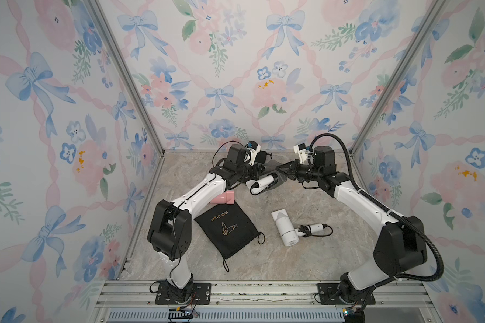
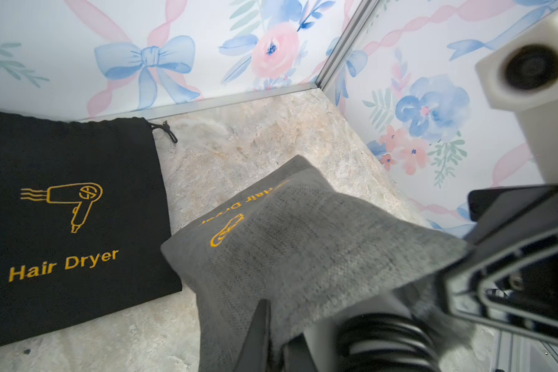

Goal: Pack away hair dryers
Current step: Adjust the drawstring bag at the center of the board.

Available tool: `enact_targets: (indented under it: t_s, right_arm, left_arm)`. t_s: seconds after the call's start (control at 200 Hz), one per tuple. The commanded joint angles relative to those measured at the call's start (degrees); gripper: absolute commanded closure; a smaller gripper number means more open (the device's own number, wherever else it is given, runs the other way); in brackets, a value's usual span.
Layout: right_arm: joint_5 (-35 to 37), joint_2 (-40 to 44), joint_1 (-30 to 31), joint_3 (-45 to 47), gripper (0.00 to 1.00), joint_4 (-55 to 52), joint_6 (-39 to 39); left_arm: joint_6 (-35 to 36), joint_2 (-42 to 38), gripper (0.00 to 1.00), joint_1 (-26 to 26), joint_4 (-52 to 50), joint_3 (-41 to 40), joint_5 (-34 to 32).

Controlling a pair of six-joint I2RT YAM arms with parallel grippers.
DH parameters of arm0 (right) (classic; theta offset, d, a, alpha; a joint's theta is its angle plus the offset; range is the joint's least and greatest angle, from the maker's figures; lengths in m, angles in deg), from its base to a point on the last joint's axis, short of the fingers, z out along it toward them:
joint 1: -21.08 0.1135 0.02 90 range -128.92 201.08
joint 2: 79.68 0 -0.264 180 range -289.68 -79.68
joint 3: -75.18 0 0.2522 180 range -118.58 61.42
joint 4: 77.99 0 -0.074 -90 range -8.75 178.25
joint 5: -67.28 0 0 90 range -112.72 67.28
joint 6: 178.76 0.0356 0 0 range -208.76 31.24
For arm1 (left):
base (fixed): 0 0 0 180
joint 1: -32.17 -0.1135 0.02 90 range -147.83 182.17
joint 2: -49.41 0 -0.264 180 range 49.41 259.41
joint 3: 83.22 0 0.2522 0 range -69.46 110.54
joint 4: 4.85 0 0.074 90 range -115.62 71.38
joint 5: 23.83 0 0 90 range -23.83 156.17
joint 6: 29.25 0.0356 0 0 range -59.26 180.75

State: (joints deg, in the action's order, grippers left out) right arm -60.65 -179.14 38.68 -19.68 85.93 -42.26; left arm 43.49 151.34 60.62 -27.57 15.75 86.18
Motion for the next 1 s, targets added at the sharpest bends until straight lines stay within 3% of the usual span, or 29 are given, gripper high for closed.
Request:
enact_targets:
  t_s: [0.0,0.29,0.425,0.735,0.995]
  right_arm:
    - [4.3,1.9,-2.1,0.9,1.0,-0.1,0.5]
    - [11.2,0.6,-1.3,-2.3,1.0,-14.2,-8.7]
    - [8.9,2.5,-0.8,-2.3,1.0,-13.7,-7.7]
    - [1.8,3.1,-2.4,0.1,1.0,-1.7,2.9]
    - [9.1,1.3,-2.7,-0.7,1.0,-11.0,-5.8]
  left_arm:
    - [-1.7,-1.5,0.91,-1.4,-1.4,2.9,-0.2]
    - [-3.0,-2.6,0.9,-0.3,-1.3,5.3,2.5]
    - [-2.7,0.4,0.9,-0.4,-1.3,4.3,1.6]
    - [-1.5,7.2,0.9,-0.4,-1.4,4.1,0.3]
    - [-1.8,5.0,0.89,-0.3,-1.4,5.8,2.6]
